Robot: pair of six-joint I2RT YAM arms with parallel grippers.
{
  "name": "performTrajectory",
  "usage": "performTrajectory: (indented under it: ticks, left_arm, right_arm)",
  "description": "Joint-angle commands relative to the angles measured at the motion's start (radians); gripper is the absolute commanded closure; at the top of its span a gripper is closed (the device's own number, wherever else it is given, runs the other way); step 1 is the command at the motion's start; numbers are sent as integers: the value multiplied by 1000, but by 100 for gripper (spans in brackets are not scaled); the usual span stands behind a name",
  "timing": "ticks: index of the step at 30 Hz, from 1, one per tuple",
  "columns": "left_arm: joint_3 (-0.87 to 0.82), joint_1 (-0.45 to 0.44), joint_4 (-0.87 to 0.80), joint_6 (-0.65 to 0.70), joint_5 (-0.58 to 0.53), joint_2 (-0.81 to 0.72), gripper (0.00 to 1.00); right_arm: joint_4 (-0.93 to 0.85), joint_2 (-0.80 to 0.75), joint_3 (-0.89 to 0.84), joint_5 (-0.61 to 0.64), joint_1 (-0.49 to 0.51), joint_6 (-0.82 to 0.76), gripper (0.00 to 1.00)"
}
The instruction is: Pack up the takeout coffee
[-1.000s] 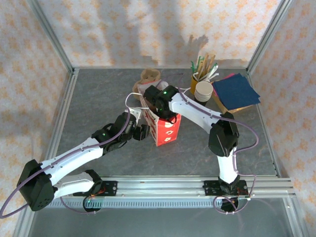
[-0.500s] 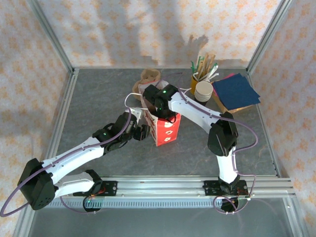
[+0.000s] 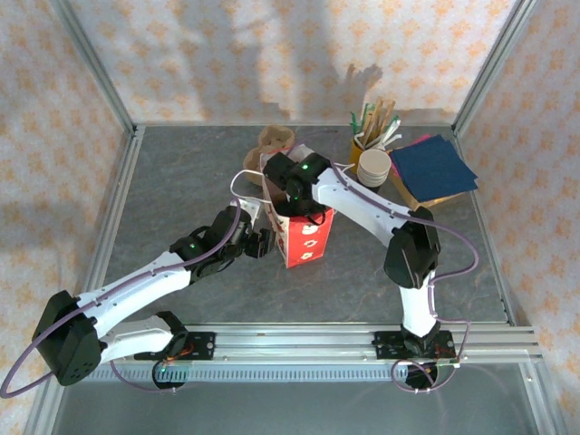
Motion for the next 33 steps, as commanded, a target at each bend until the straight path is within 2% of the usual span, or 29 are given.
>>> performTrajectory:
  ticks: [1,19,33]
  left_arm:
    - [25,-2,-9,17,-33,-19,32]
    - [50,-3,-31,10,-35,-45,32]
    - [67,-3,-46,14,-42,-33,32]
  right_arm:
    - [-34,-40,41,31,11,0,20]
    - [-48,-44,79,40,29,2,20]
    - [-61,-20,83,80,44,21,34]
